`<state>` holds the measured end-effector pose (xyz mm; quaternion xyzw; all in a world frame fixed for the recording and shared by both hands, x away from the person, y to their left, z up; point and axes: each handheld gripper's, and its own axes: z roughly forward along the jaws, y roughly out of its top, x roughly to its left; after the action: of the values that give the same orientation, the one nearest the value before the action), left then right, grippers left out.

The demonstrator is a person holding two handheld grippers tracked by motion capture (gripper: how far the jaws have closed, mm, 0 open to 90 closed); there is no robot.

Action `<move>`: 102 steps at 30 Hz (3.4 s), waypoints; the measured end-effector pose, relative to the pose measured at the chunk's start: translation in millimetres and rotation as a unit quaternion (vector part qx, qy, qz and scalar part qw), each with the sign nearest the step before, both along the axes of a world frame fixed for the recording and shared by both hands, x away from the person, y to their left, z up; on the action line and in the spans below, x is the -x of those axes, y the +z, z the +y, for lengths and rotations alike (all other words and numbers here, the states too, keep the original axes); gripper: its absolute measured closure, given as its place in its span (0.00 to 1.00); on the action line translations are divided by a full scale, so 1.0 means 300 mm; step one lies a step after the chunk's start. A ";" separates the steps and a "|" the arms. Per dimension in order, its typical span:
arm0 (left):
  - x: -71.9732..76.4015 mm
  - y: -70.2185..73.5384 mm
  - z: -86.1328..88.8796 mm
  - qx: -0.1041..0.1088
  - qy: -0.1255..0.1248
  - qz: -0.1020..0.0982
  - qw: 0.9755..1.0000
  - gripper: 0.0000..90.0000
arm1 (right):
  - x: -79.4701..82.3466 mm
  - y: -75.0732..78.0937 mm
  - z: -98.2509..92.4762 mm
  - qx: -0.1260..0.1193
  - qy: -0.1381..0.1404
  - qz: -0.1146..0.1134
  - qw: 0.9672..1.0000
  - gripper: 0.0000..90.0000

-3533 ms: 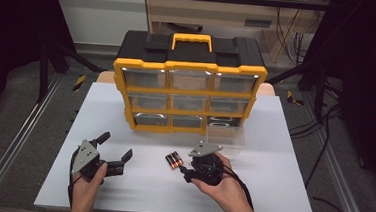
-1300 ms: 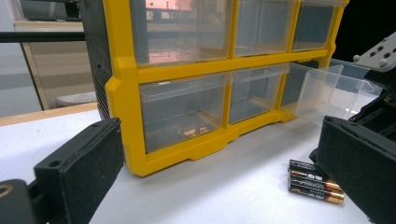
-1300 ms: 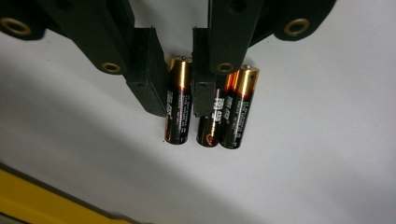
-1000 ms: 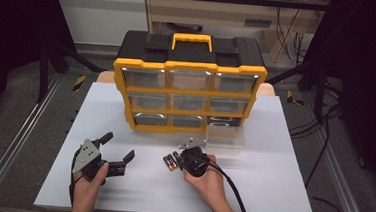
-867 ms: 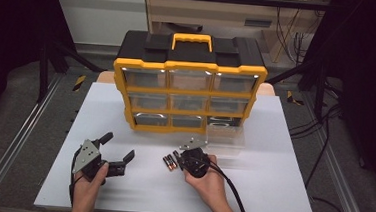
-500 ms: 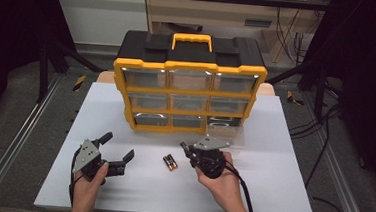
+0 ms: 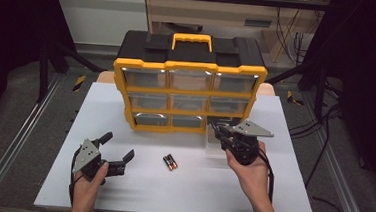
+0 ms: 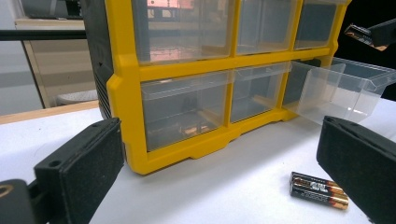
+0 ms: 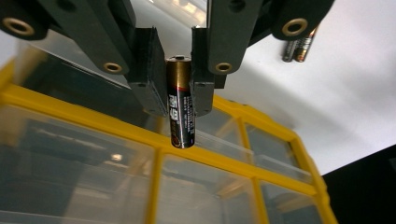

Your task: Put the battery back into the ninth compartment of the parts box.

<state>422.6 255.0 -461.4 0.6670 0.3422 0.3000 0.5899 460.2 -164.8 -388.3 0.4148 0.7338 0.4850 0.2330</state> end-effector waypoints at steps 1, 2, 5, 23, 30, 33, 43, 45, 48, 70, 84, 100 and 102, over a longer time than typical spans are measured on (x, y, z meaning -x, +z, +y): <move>0.000 0.000 -0.001 -0.001 0.000 0.000 1.000 0.01 | -0.002 -0.001 -0.007 -0.001 -0.003 0.000 1.000 0.85; 0.000 0.000 -0.001 -0.001 0.000 0.000 1.000 0.01 | -0.004 -0.003 -0.013 -0.002 -0.004 0.001 1.000 0.85; 0.000 0.001 -0.001 -0.001 -0.001 -0.001 1.000 0.01 | -0.007 -0.006 -0.021 -0.001 -0.008 0.002 1.000 0.85; -0.001 0.000 0.000 -0.001 -0.002 0.002 1.000 0.01 | -0.018 -0.028 -0.043 0.005 -0.033 -0.008 0.999 0.61; -0.002 -0.001 0.004 0.003 0.000 0.003 1.000 0.01 | -0.001 0.018 -0.004 0.004 -0.009 -0.032 0.999 0.27; -0.001 -0.001 0.004 0.003 0.000 0.003 1.000 0.01 | 0.001 0.023 0.012 0.007 0.001 -0.029 1.000 0.23; 0.000 0.001 0.005 0.000 0.000 -0.001 1.000 0.01 | 0.025 0.001 0.119 0.029 0.029 -0.020 0.999 0.09; 0.000 0.001 0.005 0.000 0.000 -0.001 1.000 0.01 | 0.033 -0.017 0.155 0.034 0.042 -0.011 0.998 0.08; 0.000 0.001 0.005 -0.001 0.000 -0.001 1.000 0.01 | 0.040 -0.033 0.186 0.041 0.053 -0.004 0.998 0.09; 0.002 0.004 0.005 -0.005 0.000 -0.005 1.000 0.01 | 0.072 -0.124 0.312 0.070 0.115 0.047 0.990 0.11; 0.002 0.004 0.006 -0.004 0.001 -0.005 1.000 0.01 | 0.071 -0.188 0.349 0.096 0.126 0.095 0.983 0.12; 0.003 0.004 0.006 -0.004 -0.001 -0.005 1.000 0.01 | 0.056 -0.229 0.346 0.099 0.121 0.134 0.979 0.25; 0.003 0.004 0.005 -0.005 -0.001 -0.005 1.000 0.01 | 0.053 -0.232 0.342 0.099 0.121 0.142 0.977 0.32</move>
<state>421.8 256.5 -460.2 0.6689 0.3372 0.3041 0.5885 444.3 -62.2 -457.8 0.3619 0.8486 0.3709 0.1060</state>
